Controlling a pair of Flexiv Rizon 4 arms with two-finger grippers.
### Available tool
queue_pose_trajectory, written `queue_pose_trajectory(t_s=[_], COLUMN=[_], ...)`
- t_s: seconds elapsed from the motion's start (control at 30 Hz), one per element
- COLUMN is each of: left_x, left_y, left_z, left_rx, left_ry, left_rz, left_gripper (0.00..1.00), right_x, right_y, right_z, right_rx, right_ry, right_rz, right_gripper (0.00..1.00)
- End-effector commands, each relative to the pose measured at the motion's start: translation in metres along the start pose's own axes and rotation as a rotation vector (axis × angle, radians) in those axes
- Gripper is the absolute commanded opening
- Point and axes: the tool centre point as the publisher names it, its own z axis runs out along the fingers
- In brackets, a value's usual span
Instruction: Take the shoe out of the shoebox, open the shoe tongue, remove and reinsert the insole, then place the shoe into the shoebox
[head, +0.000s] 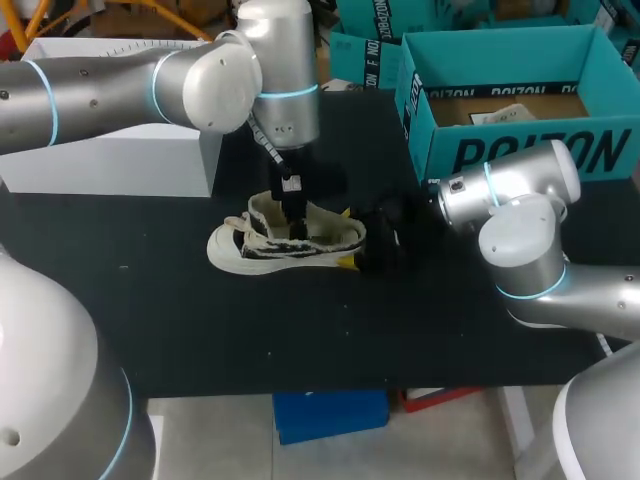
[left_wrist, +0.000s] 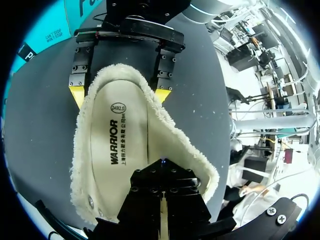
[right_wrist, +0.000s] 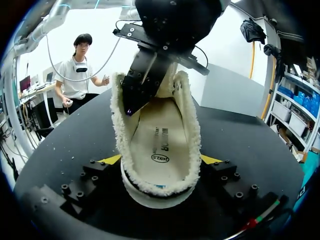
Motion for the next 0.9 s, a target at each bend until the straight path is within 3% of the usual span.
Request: queue_pose_trajectory(t_s=[0.03,0.47,0.9], left_x=[0.000,-0.006,-0.011], left_y=[0.001,0.013,0.011], left_z=[0.013,0.014,0.027], left_rx=[0.009,0.006,-0.029], left_ry=[-0.002,-0.047,-0.061], left_rz=[-0.010,-0.079,-0.107], left_gripper=[0.00,0.00,0.00], right_x=[-0.002,-0.002,-0.002], right_y=[-0.002,-0.002,-0.002], right_z=[0.000,0.000,0.000], right_rx=[0.001,0.001,0.001], right_ry=[0.000,0.000,0.000], right_rz=[0.002,0.002,0.002], right_gripper=[0.00,0.00,0.00])
